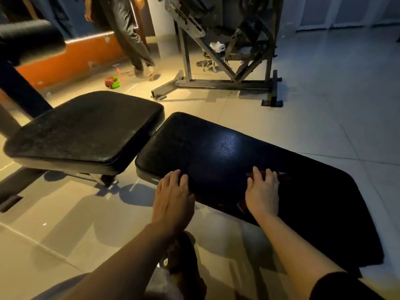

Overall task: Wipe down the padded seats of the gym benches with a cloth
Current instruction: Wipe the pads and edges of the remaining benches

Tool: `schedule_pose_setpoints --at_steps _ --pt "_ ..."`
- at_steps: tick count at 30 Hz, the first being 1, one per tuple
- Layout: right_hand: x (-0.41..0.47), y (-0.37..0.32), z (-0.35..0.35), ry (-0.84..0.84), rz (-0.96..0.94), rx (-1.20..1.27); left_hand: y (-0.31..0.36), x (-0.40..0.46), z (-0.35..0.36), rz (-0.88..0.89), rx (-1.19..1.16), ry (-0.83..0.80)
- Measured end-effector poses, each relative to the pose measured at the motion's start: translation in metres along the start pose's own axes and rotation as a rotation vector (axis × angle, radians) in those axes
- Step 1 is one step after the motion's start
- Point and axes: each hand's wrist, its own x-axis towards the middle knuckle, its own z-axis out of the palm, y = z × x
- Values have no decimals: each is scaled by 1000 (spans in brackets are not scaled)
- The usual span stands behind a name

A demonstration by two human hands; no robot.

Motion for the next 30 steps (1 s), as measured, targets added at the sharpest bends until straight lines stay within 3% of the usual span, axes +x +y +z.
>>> schedule_pose_setpoints --at_steps 7,11,13,16,20,23,27,30 --pt "-3 -148 48 -267 -595 93 -44 15 -17 -86 -48 92" --pt "-31 -168 50 -391 -745 312 -55 12 -26 -221 -271 143" --pt "-45 -158 35 -455 -721 436 -55 3 -31 -271 -464 170" --pt "-57 -155 5 -426 -589 518 -52 -14 -35 -189 -634 121" --pt "-67 -168 -24 -373 -533 501 -48 -33 -63 -175 -1047 98" --pt "-77 -179 -45 -445 -536 500 -48 -45 -88 -172 -1309 120" --pt "-91 -188 -67 -591 -468 565 -52 -54 -109 -194 -1410 125" --pt "-102 -193 -83 -736 -368 696 -48 -59 -114 -227 -1309 168"
